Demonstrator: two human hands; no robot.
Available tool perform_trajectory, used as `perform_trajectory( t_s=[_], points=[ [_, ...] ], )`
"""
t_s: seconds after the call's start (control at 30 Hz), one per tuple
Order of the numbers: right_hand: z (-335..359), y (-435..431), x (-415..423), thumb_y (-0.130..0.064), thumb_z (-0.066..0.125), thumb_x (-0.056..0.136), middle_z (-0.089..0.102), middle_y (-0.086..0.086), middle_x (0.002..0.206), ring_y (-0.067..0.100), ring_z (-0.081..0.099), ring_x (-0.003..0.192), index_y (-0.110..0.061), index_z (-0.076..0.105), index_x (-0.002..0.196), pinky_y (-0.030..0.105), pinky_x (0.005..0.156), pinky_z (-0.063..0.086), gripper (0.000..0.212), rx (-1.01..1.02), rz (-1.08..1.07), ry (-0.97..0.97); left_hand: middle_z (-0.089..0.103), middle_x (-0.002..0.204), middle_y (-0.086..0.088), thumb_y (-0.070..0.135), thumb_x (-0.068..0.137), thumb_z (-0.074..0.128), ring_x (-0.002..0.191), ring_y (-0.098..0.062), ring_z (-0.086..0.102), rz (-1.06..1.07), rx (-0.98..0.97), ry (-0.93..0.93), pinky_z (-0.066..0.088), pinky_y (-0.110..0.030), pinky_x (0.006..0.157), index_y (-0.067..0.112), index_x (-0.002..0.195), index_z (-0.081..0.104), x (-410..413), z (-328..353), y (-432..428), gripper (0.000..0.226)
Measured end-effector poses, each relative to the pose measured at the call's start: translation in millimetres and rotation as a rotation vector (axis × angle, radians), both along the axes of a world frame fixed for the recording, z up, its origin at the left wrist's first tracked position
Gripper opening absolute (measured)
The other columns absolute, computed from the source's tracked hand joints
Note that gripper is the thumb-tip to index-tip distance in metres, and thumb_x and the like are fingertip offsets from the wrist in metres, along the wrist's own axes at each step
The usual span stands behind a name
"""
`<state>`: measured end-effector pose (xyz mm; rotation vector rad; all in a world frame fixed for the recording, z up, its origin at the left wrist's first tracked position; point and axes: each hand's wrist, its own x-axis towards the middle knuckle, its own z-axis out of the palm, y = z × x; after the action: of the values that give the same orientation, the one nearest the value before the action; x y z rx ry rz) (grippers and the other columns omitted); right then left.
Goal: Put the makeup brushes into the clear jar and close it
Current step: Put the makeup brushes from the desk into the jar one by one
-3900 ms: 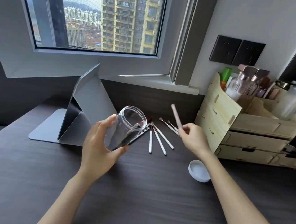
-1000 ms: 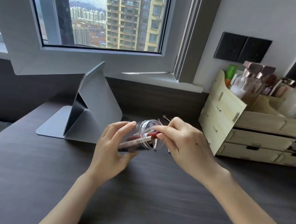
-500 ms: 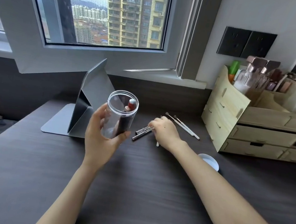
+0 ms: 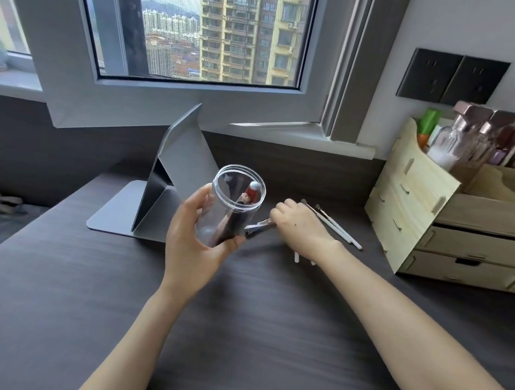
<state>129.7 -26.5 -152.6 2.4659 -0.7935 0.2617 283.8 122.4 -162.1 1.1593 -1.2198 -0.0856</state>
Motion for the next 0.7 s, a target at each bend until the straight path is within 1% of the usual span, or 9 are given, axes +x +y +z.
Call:
perform_trajectory(
  t_s=[0.07,0.13,0.23,0.3,0.37,0.43,0.53,0.63,0.7],
  points=[
    [7,11,-13,-0.013,0.06,0.065,0.063,0.007,0.065,0.027,0.06,0.06,-0.01,0.063,0.07,0.031,0.048,0.05,0.006,0.114,0.031,-0.279,0.051,0.118,0.024,0.024,0.055,0.082,0.11,0.005,0.051,0.004,0.002,-0.006,0.043,-0.025,0.097,0.032,0.125,0.044,-1,1,1,0.08],
    [15,25,-32,-0.015,0.048,0.081,0.064,0.009,0.08,0.029,0.06,0.073,-0.007,0.065,0.088,0.034,0.063,0.048,0.019,0.221,0.01,-0.643,0.051,0.118,0.025,0.023,0.055,0.082,0.111,0.0,0.052,0.006,0.009,-0.028,0.043,-0.025,0.096,0.037,0.124,0.043,-1,0,1,0.08],
    [40,60,-63,-0.018,0.047,0.093,0.058,0.002,0.087,0.01,0.053,0.073,-0.011,0.064,0.11,0.022,0.068,0.041,0.024,0.421,0.029,-0.949,0.05,0.118,0.025,0.019,0.055,0.081,0.111,0.001,0.05,0.023,0.017,-0.096,0.039,-0.019,0.095,0.032,0.124,0.045,-2,-4,-1,0.079],
    [57,83,-78,-0.021,0.048,0.093,0.052,-0.007,0.081,0.007,0.05,0.068,-0.015,0.065,0.114,0.011,0.061,0.037,0.028,0.46,0.07,-0.951,0.05,0.116,0.021,0.015,0.053,0.084,0.107,0.01,0.046,0.032,0.025,-0.175,0.034,-0.01,0.093,0.029,0.124,0.045,-4,-5,-1,0.082],
    [70,101,-85,-0.02,0.052,0.09,0.052,-0.01,0.078,0.009,0.051,0.065,-0.017,0.068,0.11,0.009,0.059,0.037,0.026,0.488,0.102,-0.877,0.052,0.115,0.011,0.011,0.054,0.085,0.104,0.004,0.047,0.032,0.023,-0.257,0.032,-0.006,0.093,0.025,0.125,0.045,-6,-6,-1,0.083],
    [81,117,-85,-0.019,0.059,0.086,0.058,-0.008,0.079,0.012,0.055,0.07,-0.016,0.071,0.102,0.01,0.061,0.04,0.02,0.511,0.13,-0.808,0.052,0.118,0.006,0.012,0.055,0.086,0.105,-0.007,0.05,0.033,0.019,-0.326,0.035,-0.011,0.094,0.024,0.126,0.046,-8,-7,0,0.082],
    [90,130,-73,-0.015,0.071,0.081,0.059,-0.013,0.073,0.008,0.058,0.07,-0.013,0.065,0.088,0.008,0.061,0.041,0.009,0.576,0.14,-0.792,0.05,0.12,0.012,0.019,0.058,0.083,0.11,-0.012,0.05,0.019,0.016,-0.392,0.043,-0.025,0.094,0.024,0.127,0.046,-11,-10,2,0.078],
    [83,133,-53,-0.028,0.071,0.078,0.059,-0.006,0.07,0.003,0.052,0.059,-0.012,0.062,0.078,0.009,0.058,0.038,0.019,0.536,0.16,-0.792,0.048,0.12,0.015,0.023,0.059,0.081,0.111,-0.013,0.049,-0.012,0.027,-0.385,0.046,-0.032,0.092,0.024,0.127,0.046,-15,-9,4,0.077],
    [74,132,-42,-0.041,0.06,0.079,0.062,0.001,0.07,0.007,0.056,0.064,-0.013,0.066,0.079,0.021,0.059,0.047,0.028,0.386,0.162,-0.748,0.049,0.12,0.011,0.025,0.058,0.081,0.109,-0.014,0.05,-0.005,0.028,-0.39,0.044,-0.027,0.092,0.023,0.127,0.046,-16,-9,5,0.077]
  ],
)
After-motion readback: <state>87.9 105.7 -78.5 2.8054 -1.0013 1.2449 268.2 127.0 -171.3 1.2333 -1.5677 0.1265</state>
